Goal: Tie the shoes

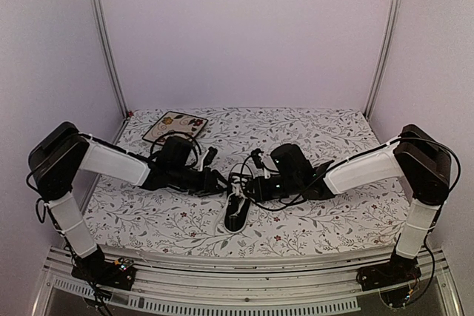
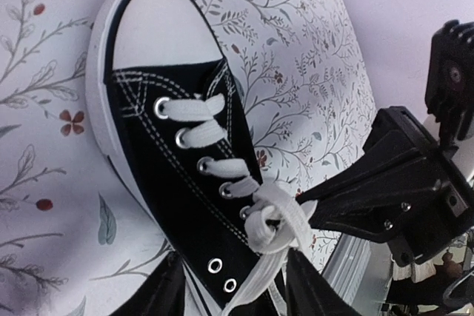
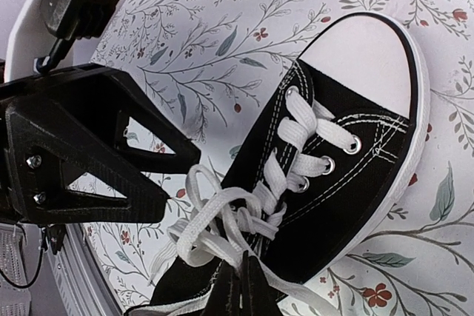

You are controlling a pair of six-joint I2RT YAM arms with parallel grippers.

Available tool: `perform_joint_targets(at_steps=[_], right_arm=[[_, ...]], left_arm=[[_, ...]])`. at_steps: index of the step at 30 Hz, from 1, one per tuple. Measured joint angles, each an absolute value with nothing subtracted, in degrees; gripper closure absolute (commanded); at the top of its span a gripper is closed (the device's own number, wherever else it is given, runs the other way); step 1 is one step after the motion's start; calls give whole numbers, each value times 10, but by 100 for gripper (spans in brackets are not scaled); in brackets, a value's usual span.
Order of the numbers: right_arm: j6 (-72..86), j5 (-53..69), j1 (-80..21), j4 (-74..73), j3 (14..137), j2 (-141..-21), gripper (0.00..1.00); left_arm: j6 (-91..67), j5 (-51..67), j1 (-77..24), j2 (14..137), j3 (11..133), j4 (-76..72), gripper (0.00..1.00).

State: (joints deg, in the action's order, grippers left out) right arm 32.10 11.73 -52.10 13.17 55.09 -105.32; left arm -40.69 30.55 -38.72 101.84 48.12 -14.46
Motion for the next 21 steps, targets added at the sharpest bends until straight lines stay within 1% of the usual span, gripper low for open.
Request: perform_joint_targets(at_steps=[2,7,13,21], right_arm=[[321,119,-521,133,551,-1053,98],[318,129,-524,135,551,-1054,98],[316,135,-531,140,551,-1062,98],[317,136,-533,142,551,-1063,98]], left_arm=[[-412,296,-387,999,459,-148,51],[-425,288,-387,967,444,-169,54],[-435,288,-387,971,444,-181,57],[-438,290,-387,1013,470,-182,61]])
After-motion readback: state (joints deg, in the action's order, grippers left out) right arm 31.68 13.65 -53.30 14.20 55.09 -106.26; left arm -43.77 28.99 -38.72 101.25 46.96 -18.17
